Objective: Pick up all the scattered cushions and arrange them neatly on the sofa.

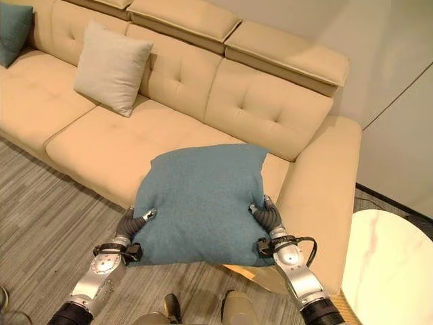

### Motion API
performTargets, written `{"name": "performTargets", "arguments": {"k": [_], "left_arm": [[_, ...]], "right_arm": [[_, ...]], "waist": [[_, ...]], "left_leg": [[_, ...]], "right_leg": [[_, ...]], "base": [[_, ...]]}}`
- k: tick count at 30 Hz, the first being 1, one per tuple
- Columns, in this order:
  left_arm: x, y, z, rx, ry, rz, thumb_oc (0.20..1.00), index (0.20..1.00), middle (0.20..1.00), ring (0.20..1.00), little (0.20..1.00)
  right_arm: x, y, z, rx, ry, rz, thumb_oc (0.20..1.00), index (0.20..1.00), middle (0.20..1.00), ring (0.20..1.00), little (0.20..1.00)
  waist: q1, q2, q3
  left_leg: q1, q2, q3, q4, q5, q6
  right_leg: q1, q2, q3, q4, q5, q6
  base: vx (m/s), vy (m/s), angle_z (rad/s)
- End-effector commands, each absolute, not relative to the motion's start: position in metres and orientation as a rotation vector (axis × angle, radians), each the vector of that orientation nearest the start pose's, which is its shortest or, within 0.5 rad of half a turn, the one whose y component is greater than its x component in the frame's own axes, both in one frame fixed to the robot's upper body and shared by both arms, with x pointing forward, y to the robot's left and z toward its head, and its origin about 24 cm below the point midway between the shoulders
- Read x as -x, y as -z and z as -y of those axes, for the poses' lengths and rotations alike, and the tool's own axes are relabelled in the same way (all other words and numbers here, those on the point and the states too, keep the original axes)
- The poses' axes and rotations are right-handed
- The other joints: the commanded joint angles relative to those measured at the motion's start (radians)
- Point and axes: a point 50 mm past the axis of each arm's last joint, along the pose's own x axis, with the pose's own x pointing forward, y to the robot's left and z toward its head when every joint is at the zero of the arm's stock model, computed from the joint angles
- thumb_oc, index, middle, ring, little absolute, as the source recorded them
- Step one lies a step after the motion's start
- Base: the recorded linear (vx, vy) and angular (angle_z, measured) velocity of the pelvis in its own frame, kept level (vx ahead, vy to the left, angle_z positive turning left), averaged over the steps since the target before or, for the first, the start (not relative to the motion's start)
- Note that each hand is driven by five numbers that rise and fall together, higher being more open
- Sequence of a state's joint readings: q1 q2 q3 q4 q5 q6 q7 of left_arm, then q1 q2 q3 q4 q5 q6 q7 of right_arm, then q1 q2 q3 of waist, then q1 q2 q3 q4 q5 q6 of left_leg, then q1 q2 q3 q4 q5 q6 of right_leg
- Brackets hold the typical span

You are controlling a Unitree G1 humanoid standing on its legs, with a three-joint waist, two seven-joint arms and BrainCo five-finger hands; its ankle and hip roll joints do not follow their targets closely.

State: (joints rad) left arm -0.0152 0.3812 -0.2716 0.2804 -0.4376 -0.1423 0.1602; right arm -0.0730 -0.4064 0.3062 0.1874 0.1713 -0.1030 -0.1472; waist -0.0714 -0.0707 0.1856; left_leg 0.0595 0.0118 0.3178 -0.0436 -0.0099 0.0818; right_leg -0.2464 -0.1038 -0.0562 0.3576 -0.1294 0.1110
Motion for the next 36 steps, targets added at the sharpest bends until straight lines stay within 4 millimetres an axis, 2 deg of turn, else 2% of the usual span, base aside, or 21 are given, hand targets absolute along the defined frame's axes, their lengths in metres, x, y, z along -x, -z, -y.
{"name": "performTargets", "arguments": {"k": [1, 3, 4, 7, 8, 9, 10, 11, 12, 14, 15, 16, 18, 21, 25, 27, 28, 29, 30, 32, 36], "left_arm": [[-0.259, -0.042, -0.164, 0.041, 0.103, 0.082, 0.200, 0.200, 0.200, 0.200, 0.200], [-0.261, -0.043, -0.163, 0.044, 0.104, 0.087, 0.200, 0.200, 0.200, 0.200, 0.200], [-0.261, -0.044, -0.159, 0.058, 0.123, 0.097, 0.200, 0.200, 0.200, 0.200, 0.200], [-0.260, -0.041, -0.151, 0.072, 0.148, 0.087, 0.200, 0.200, 0.200, 0.200, 0.200], [-0.259, -0.040, -0.148, 0.101, 0.159, 0.081, 0.200, 0.200, 0.200, 0.200, 0.200], [-0.258, -0.040, -0.147, 0.101, 0.160, 0.081, 0.200, 0.200, 0.200, 0.200, 0.200], [-0.259, -0.040, -0.142, 0.110, 0.174, 0.077, 0.200, 0.200, 0.200, 0.200, 0.200], [-0.259, -0.040, -0.142, 0.109, 0.174, 0.077, 0.200, 0.200, 0.200, 0.200, 0.200], [-0.261, -0.039, -0.141, 0.110, 0.172, 0.072, 0.200, 0.200, 0.200, 0.200, 0.200], [-0.261, -0.038, -0.140, 0.110, 0.176, 0.070, 0.200, 0.200, 0.200, 0.200, 0.200], [-0.261, -0.037, -0.140, 0.101, 0.176, 0.061, 0.200, 0.200, 0.200, 0.200, 0.200], [-0.261, -0.037, -0.140, 0.089, 0.177, 0.059, 0.200, 0.200, 0.200, 0.200, 0.200], [-0.261, -0.036, -0.139, 0.079, 0.179, 0.062, 0.200, 0.200, 0.200, 0.200, 0.200], [-0.260, -0.037, -0.138, 0.085, 0.185, 0.066, 0.200, 0.200, 0.200, 0.200, 0.200], [-0.254, -0.030, -0.139, 0.094, 0.194, 0.035, 0.200, 0.200, 0.200, 0.200, 0.200], [-0.252, -0.032, -0.154, 0.068, 0.159, 0.042, 0.200, 0.200, 0.200, 0.200, 0.200], [-0.253, -0.036, -0.161, 0.059, 0.136, 0.058, 0.200, 0.200, 0.200, 0.200, 0.200], [-0.254, -0.040, -0.172, 0.052, 0.098, 0.074, 0.200, 0.200, 0.200, 0.200, 0.200], [-0.252, -0.038, -0.174, 0.052, 0.093, 0.065, 0.200, 0.200, 0.200, 0.200, 0.200], [-0.251, -0.035, -0.176, 0.054, 0.086, 0.054, 0.200, 0.200, 0.200, 0.200, 0.200], [-0.251, -0.036, -0.179, 0.049, 0.072, 0.060, 0.200, 0.200, 0.200, 0.200, 0.200]], "right_arm": [[-0.277, -0.070, 0.145, 0.217, -0.229, 0.199, 0.200, 0.200, 0.200, 0.200, 0.200], [-0.278, -0.070, 0.144, 0.214, -0.233, 0.197, 0.200, 0.200, 0.200, 0.200, 0.200], [-0.278, -0.067, 0.146, 0.220, -0.230, 0.188, 0.200, 0.200, 0.200, 0.200, 0.200], [-0.276, -0.065, 0.151, 0.235, -0.218, 0.184, 0.200, 0.200, 0.200, 0.200, 0.200], [-0.273, -0.066, 0.161, 0.256, -0.195, 0.184, 0.200, 0.200, 0.200, 0.200, 0.200], [-0.273, -0.066, 0.161, 0.256, -0.194, 0.184, 0.200, 0.200, 0.200, 0.200, 0.200], [-0.272, -0.068, 0.168, 0.273, -0.181, 0.188, 0.200, 0.200, 0.200, 0.200, 0.200], [-0.272, -0.068, 0.168, 0.272, -0.181, 0.189, 0.200, 0.200, 0.200, 0.200, 0.200], [-0.271, -0.069, 0.172, 0.266, -0.162, 0.190, 0.200, 0.200, 0.200, 0.200, 0.200], [-0.269, -0.068, 0.173, 0.265, -0.160, 0.182, 0.200, 0.200, 0.200, 0.200, 0.200], [-0.267, -0.066, 0.176, 0.272, -0.157, 0.176, 0.200, 0.200, 0.200, 0.200, 0.200], [-0.265, -0.065, 0.176, 0.277, -0.162, 0.172, 0.200, 0.200, 0.200, 0.200, 0.200], [-0.264, -0.062, 0.178, 0.280, -0.154, 0.158, 0.200, 0.200, 0.200, 0.200, 0.200], [-0.263, -0.059, 0.182, 0.278, -0.139, 0.141, 0.200, 0.200, 0.200, 0.200, 0.200], [-0.259, -0.052, 0.185, 0.277, -0.136, 0.109, 0.200, 0.200, 0.200, 0.200, 0.200], [-0.261, -0.052, 0.173, 0.273, -0.173, 0.114, 0.200, 0.200, 0.200, 0.200, 0.200], [-0.263, -0.053, 0.168, 0.265, -0.183, 0.128, 0.200, 0.200, 0.200, 0.200, 0.200], [-0.267, -0.056, 0.158, 0.247, -0.204, 0.147, 0.200, 0.200, 0.200, 0.200, 0.200], [-0.267, -0.055, 0.157, 0.254, -0.210, 0.141, 0.200, 0.200, 0.200, 0.200, 0.200], [-0.265, -0.053, 0.160, 0.256, -0.202, 0.132, 0.200, 0.200, 0.200, 0.200, 0.200], [-0.262, -0.051, 0.169, 0.260, -0.179, 0.119, 0.200, 0.200, 0.200, 0.200, 0.200]], "waist": [[-0.016, -0.012, -0.029], [-0.027, -0.014, -0.017], [-0.032, -0.015, -0.020], [-0.040, -0.019, -0.037], [-0.048, -0.017, -0.046], [-0.051, -0.017, -0.047], [-0.058, -0.024, -0.030], [-0.059, -0.026, -0.033], [-0.054, -0.037, -0.027], [-0.055, -0.037, -0.028], [-0.053, -0.037, -0.033], [-0.052, -0.031, -0.037], [-0.049, -0.022, -0.040], [-0.042, -0.025, -0.037], [-0.037, -0.012, -0.044], [-0.027, -0.015, -0.035], [-0.009, -0.016, -0.026], [0.022, -0.016, -0.025], [0.025, -0.016, -0.037], [0.021, -0.019, -0.040], [0.024, -0.020, -0.067]], "left_leg": [[-0.020, -0.004, -0.033, 0.010, -0.040, -0.077], [0.005, -0.016, -0.035, 0.003, -0.056, -0.078], [0.030, -0.031, -0.040, 0.007, -0.085, -0.076], [0.029, -0.044, -0.046, 0.040, -0.110, -0.080], [0.021, -0.037, -0.030, 0.141, -0.148, -0.112], [0.016, -0.035, -0.033, 0.150, -0.152, -0.113], [-0.065, 0.021, -0.020, 0.380, -0.110, -0.173], [-0.071, 0.020, -0.021, 0.381, -0.107, -0.173], [-0.125, 0.060, -0.012, 0.456, -0.052, -0.201], [-0.137, 0.074, -0.007, 0.447, -0.060, -0.194], [-0.132, 0.072, -0.008, 0.385, -0.082, -0.176], [-0.131, 0.044, -0.057, 0.270, -0.096, -0.156], [-0.131, 0.016, -0.149, 0.158, -0.065, -0.152], [-0.174, 0.001, -0.238, 0.157, -0.039, -0.153], [-0.132, -0.007, -0.235, 0.095, -0.034, -0.135], [-0.091, -0.021, -0.169, 0.050, -0.030, -0.097], [-0.076, -0.011, -0.127, 0.042, -0.036, -0.092], [-0.065, 0.008, -0.055, 0.024, -0.032, -0.092], [-0.051, 0.018, -0.026, 0.006, -0.028, -0.093], [-0.022, 0.016, -0.008, -0.012, -0.029, -0.092], [0.010, 0.014, 0.058, -0.032, -0.042, -0.096]], "right_leg": [[0.070, 0.047, -0.031, -0.167, 0.116, 0.022], [0.042, 0.045, -0.089, -0.238, 0.142, 0.030], [0.056, 0.038, -0.141, -0.298, 0.145, 0.032], [0.079, 0.039, -0.110, -0.304, 0.157, 0.013], [0.113, 0.014, -0.146, -0.306, 0.149, -0.005], [0.114, 0.014, -0.150, -0.308, 0.149, -0.005], [0.164, 0.004, -0.161, -0.318, 0.136, -0.031], [0.161, 0.002, -0.162, -0.320, 0.138, -0.032], [0.200, 0.006, -0.165, -0.348, 0.122, -0.048], [0.215, 0.010, -0.166, -0.361, 0.120, -0.051], [0.221, 0.014, -0.155, -0.368, 0.116, -0.044], [0.224, 0.026, -0.120, -0.377, 0.113, -0.035], [0.219, 0.036, -0.075, -0.385, 0.112, -0.027], [0.228, 0.043, -0.018, -0.385, 0.105, -0.026], [0.237, 0.054, 0.021, -0.361, 0.091, -0.024], [0.173, 0.058, 0.090, -0.280, 0.103, 0.001], [0.155, 0.050, 0.060, -0.255, 0.102, 0.008], [0.131, -0.001, -0.102, -0.215, 0.100, 0.012], [0.141, -0.026, -0.168, -0.205, 0.094, 0.010], [0.151, -0.032, -0.166, -0.205, 0.096, 0.017], [0.192, -0.079, -0.266, -0.308, 0.150, 0.039]], "base": [[0.18, 0.014, 0.02], [0.21, -0.028, 0.14], [0.29, -0.045, 0.23], [0.22, -0.060, 0.24], [0.14, -0.066, 0.23], [0.25, -0.160, 0.52], [0.09, -0.104, 0.63], [0.18, -0.166, 0.78], [0.13, -0.079, 0.45], [0.13, -0.035, 0.12], [0.20, 0.067, -0.10], [0.25, 0.100, -0.13], [0.18, 0.105, -0.37], [0.11, 0.073, -0.56], [0.16, 0.154, -0.81], [0.15, 0.295, -1.47], [0.01, 0.157, -2.34], [0.01, 0.080, -2.43], [0.04, 0.045, -2.09], [0.10, -0.002, -1.45], [0.08, -0.076, -0.31]]}}
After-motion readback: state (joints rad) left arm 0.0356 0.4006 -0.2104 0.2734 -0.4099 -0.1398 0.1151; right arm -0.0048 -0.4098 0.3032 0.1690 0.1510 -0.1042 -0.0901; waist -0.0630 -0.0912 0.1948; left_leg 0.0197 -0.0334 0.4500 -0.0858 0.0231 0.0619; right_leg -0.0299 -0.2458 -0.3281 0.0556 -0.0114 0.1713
